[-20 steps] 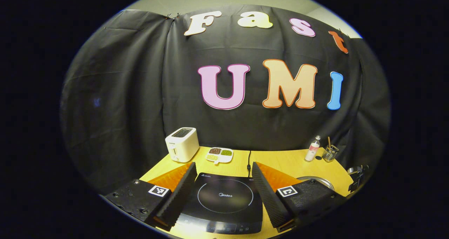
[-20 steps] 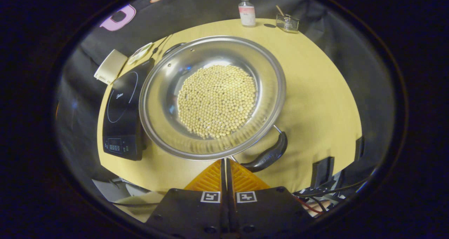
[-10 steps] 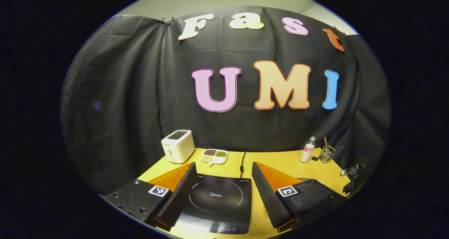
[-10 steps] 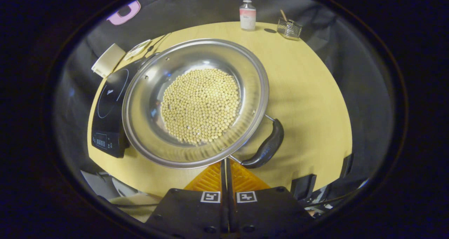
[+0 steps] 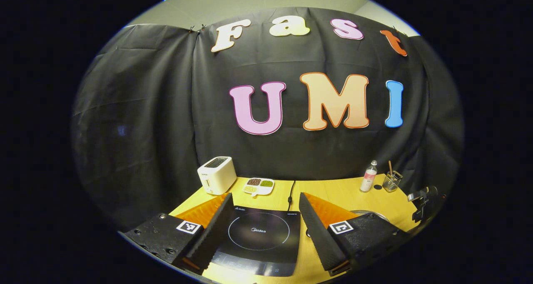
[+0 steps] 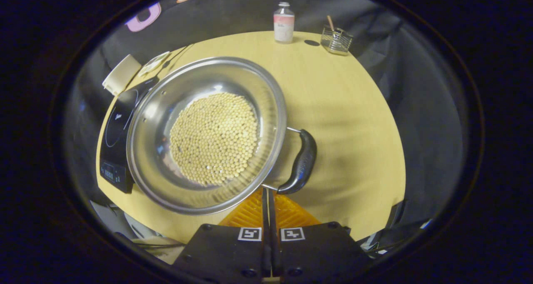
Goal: First push the handle of the pot to place it horizontally, then grasp the pot with both hands and set it on the induction cooktop.
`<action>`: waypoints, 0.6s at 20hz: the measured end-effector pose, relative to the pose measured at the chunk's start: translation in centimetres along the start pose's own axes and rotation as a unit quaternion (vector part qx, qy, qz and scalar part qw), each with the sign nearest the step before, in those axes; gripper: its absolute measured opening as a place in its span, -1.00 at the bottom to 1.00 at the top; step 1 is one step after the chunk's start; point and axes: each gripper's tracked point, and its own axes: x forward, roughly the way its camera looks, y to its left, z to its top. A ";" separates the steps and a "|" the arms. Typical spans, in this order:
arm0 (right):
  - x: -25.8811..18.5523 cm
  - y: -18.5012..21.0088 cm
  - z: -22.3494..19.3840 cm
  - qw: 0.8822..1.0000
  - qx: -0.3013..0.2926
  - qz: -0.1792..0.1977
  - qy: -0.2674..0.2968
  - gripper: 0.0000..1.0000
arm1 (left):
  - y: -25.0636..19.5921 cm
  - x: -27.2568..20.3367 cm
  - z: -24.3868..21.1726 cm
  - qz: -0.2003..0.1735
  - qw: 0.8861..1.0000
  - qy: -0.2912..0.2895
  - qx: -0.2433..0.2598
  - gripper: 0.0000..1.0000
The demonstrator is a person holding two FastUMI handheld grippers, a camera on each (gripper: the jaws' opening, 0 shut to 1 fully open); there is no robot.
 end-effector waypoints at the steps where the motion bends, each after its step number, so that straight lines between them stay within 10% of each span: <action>1: 0.1 -0.5 0.5 1.000 0.002 -0.002 -0.004 -1.00 | -0.1 -0.1 0.1 0.001 1.000 0.001 -0.001 0.93; 12: 1.7 -2.1 4.4 1.000 -0.012 0.008 -0.024 -0.96 | -0.4 -1.1 -0.6 0.034 0.999 0.011 -0.005 0.93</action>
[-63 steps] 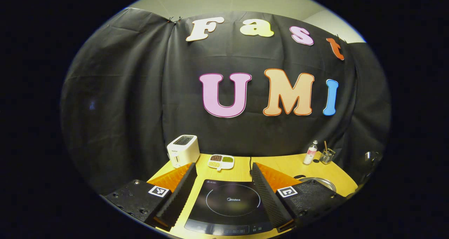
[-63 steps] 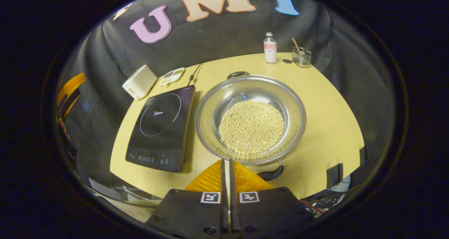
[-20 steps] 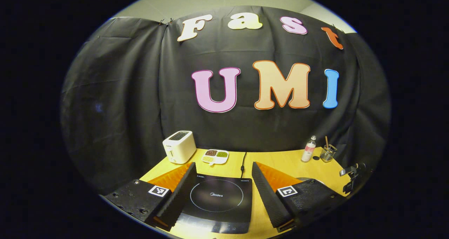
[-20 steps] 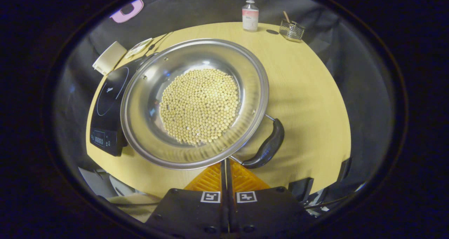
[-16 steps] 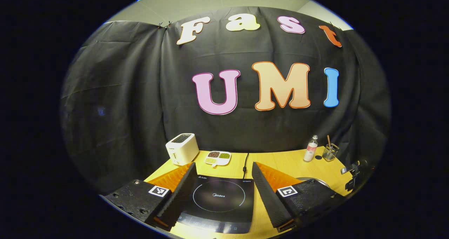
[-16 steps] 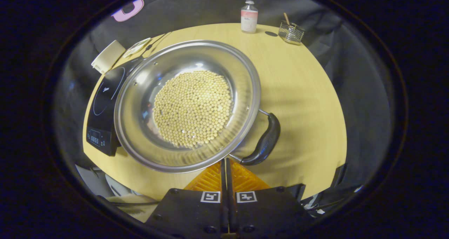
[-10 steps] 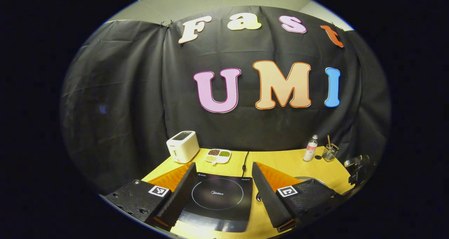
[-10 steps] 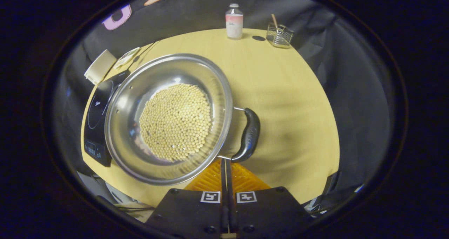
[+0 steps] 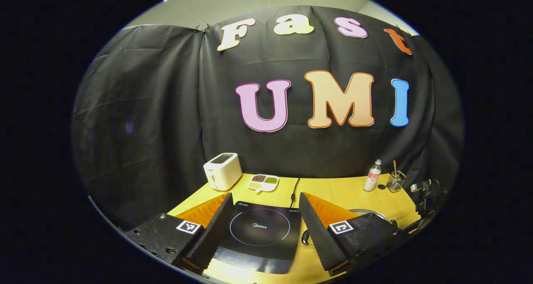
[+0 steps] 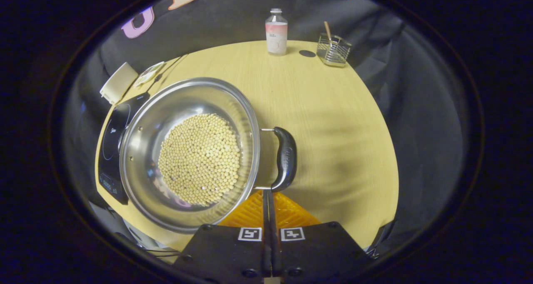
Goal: First push the handle of the pot to place it horizontally, then grasp the pot with both hands and set it on the induction cooktop.
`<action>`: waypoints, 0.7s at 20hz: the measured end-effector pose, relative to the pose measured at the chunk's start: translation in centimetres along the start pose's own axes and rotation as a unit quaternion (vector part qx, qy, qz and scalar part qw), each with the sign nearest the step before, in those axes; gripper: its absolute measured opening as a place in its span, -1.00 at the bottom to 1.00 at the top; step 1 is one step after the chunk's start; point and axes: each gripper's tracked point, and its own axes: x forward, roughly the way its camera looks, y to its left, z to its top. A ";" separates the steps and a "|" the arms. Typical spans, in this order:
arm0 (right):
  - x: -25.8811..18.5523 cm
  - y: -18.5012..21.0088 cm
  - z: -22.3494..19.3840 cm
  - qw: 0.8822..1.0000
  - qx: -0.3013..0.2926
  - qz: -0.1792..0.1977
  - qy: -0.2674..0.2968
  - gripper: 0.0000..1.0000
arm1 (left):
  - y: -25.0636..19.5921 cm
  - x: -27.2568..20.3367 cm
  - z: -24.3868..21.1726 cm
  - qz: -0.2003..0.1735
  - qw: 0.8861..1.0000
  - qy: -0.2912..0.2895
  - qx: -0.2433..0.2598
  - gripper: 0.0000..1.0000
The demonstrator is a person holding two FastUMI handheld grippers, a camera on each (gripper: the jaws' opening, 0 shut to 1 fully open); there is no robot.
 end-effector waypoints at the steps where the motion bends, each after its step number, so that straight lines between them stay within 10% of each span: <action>1: 0.1 0.0 0.1 1.000 0.000 0.003 0.001 -0.96 | 0.0 -0.1 -0.1 0.004 1.000 0.002 0.000 0.93; 14: -0.4 0.0 -0.6 0.999 -0.011 0.047 0.015 -1.00 | -2.6 0.2 -2.2 0.002 0.999 0.034 -0.006 0.92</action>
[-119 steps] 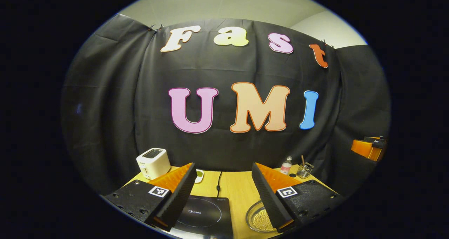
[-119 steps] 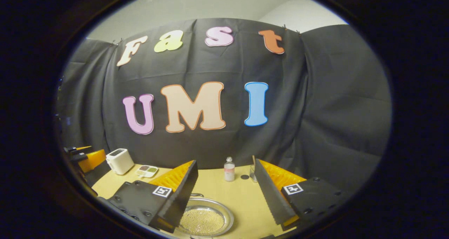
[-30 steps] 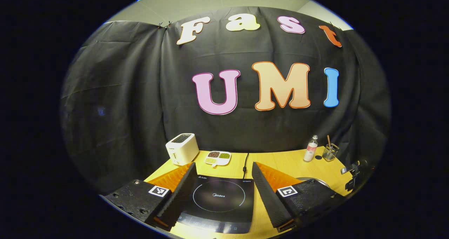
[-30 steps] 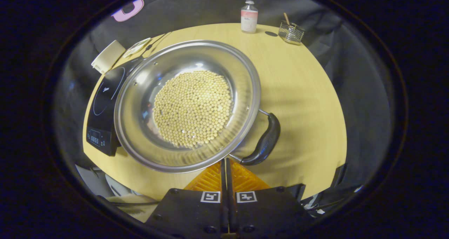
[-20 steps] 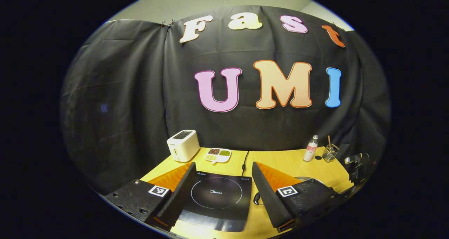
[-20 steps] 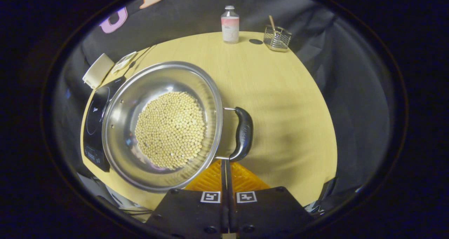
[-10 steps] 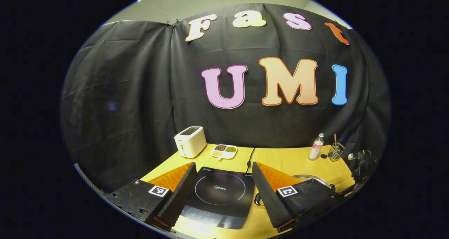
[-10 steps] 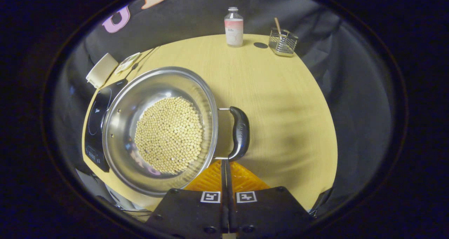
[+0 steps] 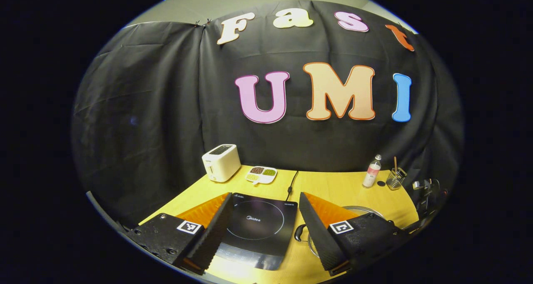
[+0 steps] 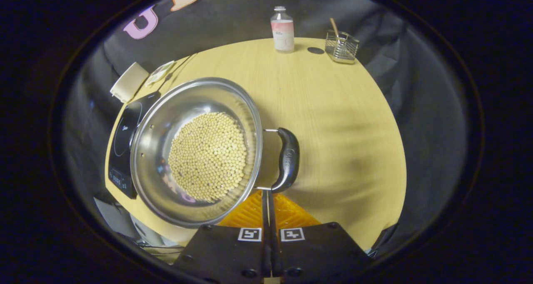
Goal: First push the handle of the pot to place it horizontally, then grasp the pot with both hands and set it on the induction cooktop.
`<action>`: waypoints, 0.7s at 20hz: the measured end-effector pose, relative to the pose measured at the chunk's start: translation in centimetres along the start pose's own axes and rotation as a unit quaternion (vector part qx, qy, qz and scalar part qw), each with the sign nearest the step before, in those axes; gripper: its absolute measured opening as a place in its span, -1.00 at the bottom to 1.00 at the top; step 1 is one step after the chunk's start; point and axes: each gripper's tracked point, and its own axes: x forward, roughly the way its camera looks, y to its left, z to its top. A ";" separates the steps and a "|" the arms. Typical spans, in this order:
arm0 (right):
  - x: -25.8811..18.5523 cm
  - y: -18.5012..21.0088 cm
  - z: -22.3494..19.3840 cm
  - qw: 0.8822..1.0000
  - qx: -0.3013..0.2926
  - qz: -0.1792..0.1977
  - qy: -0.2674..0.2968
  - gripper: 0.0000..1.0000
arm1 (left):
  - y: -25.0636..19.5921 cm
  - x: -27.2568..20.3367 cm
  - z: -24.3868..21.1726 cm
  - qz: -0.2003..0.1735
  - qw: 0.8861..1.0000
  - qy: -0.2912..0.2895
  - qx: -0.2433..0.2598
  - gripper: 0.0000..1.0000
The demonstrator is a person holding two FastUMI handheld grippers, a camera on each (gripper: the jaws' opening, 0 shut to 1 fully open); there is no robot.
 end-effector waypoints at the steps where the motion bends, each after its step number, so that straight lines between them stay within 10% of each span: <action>1: 0.0 -0.1 0.0 1.000 -0.002 0.000 -0.002 -0.94 | -0.2 0.2 -0.3 -0.001 1.000 0.005 0.000 0.92; 13: 1.4 -1.9 1.1 0.999 0.016 -0.025 -0.026 -0.89 | -0.4 0.8 -2.2 -0.009 0.999 0.030 -0.009 0.92; 14: 2.1 -3.0 0.4 0.999 0.007 -0.043 -0.014 -0.62 | -0.4 0.8 -2.3 -0.009 0.999 0.031 -0.009 0.93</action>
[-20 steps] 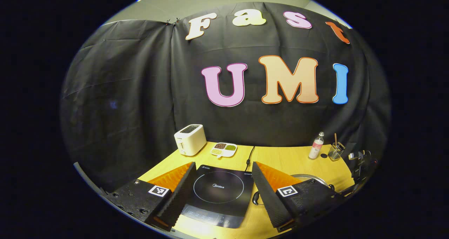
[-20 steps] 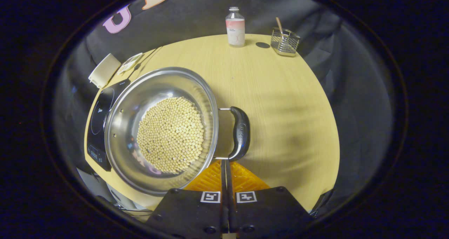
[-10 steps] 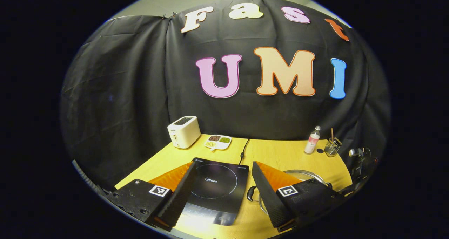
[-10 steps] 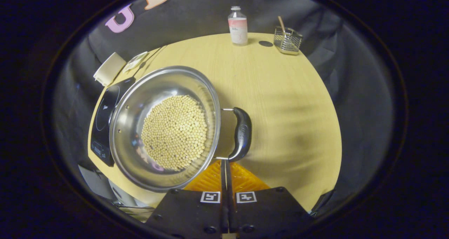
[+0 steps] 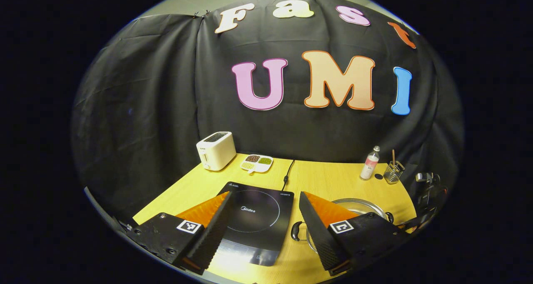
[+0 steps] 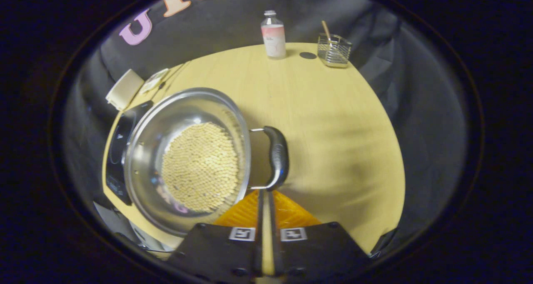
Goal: First push the handle of the pot to place it horizontally, then grasp the pot with both hands and set it on the induction cooktop.
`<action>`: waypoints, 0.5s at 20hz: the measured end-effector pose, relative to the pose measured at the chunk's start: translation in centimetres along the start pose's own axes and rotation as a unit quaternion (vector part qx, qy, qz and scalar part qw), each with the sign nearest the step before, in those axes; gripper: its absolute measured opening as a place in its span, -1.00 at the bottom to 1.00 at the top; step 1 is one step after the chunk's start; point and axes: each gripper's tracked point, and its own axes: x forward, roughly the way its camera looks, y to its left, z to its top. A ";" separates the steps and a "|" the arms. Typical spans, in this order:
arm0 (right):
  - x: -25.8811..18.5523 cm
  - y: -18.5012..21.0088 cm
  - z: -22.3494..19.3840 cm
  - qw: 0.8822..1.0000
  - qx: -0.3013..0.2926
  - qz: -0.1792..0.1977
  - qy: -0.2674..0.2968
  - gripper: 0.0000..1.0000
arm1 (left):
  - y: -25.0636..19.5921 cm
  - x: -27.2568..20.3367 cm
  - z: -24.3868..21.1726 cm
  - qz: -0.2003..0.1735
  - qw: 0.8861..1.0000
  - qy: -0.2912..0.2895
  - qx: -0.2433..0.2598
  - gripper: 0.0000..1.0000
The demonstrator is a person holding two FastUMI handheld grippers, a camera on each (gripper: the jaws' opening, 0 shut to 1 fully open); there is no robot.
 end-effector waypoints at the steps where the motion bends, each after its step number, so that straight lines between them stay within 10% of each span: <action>1: 0.4 -0.6 -1.2 1.000 -0.010 -0.005 0.020 -0.35 | 0.0 0.0 0.0 -0.001 1.000 0.001 -0.001 0.92; 6: 0.6 -2.7 -3.7 0.999 0.011 -0.010 0.045 0.79 | 0.1 0.4 -1.2 -0.002 1.000 0.010 -0.001 0.92; 10: -0.9 -2.4 -2.0 0.997 0.072 0.025 0.029 0.96 | -0.8 1.5 -3.2 -0.017 0.999 0.034 0.003 0.93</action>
